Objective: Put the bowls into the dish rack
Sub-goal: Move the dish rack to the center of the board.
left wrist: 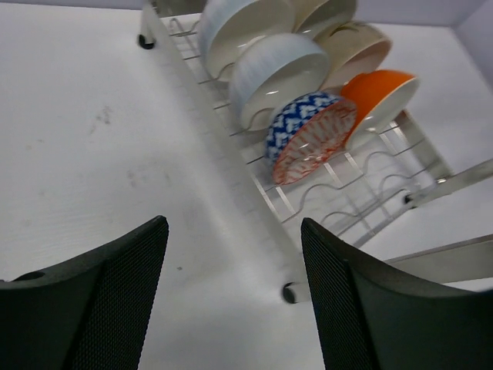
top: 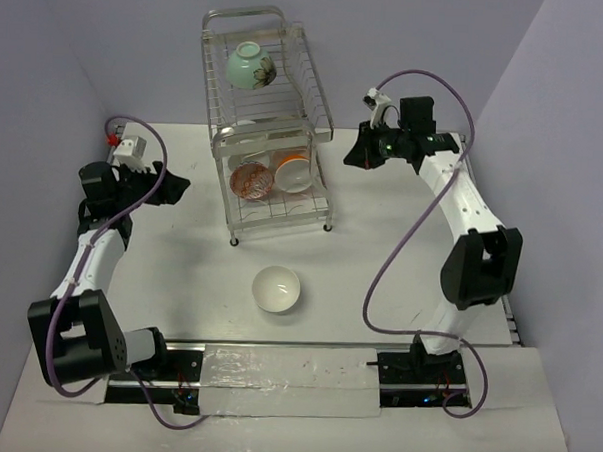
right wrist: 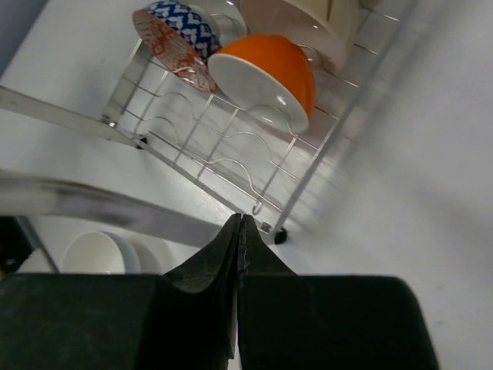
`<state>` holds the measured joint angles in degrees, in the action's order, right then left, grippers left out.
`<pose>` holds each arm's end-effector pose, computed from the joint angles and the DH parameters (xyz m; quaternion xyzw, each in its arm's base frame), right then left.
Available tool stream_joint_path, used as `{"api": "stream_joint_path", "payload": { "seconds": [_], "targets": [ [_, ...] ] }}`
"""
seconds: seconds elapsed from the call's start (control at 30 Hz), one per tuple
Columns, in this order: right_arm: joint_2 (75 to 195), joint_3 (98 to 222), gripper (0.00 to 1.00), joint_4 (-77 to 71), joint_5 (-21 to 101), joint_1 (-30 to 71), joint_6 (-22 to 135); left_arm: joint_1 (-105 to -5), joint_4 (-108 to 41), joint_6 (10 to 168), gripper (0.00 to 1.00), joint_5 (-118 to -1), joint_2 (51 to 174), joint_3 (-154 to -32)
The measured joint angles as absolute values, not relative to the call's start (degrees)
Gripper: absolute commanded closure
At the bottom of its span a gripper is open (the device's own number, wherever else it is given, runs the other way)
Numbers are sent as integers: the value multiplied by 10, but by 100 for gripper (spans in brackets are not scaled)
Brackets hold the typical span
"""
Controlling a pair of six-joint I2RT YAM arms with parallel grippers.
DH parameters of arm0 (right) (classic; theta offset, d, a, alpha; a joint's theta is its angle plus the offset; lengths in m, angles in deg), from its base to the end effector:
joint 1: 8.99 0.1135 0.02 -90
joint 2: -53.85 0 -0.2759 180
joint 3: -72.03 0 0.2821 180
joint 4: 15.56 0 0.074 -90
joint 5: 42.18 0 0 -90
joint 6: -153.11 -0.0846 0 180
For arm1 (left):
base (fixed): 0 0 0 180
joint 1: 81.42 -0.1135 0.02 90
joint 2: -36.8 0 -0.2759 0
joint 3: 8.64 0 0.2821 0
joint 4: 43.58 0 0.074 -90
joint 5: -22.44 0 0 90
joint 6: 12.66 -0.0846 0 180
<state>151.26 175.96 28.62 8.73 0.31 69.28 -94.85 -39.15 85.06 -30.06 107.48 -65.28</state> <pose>0.4319 0.1248 0.3338 -0.2600 0.8182 0.3115 0.4073 0.3390 0.0280 0.2607 0.0437 0.7898 -0.2329 0.5657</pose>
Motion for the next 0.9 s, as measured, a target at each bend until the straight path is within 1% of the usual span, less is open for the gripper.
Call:
{"api": "stream_joint_path", "payload": {
  "seconds": [0.13,0.27,0.33,0.43,0.57,0.67,0.7,0.83,0.9],
  "targets": [
    [1595,1845,100,313,27,1,674,-947,-406,927,37,-241,1122,-686],
    [1651,1900,100,343,-16,0,659,-938,-400,977,42,-176,1175,-726],
    [1668,1914,100,352,-29,0,654,-933,-398,996,46,-139,1205,-745],
    [1685,1917,100,364,-50,0,644,-927,-399,1025,53,-86,1244,-757],
    [1695,1917,100,399,-60,9,650,-920,-411,1071,55,-30,1278,-757],
    [1695,1917,100,428,-62,25,668,-911,-416,1089,63,4,1286,-757],
    [1695,1916,100,436,-63,33,676,-904,-413,1090,68,15,1286,-758],
    [1687,1888,100,440,-53,62,701,-875,-400,1080,71,45,1286,-768],
    [1687,1884,100,442,-50,67,712,-862,-382,1065,77,55,1287,-774]
  ]
}}
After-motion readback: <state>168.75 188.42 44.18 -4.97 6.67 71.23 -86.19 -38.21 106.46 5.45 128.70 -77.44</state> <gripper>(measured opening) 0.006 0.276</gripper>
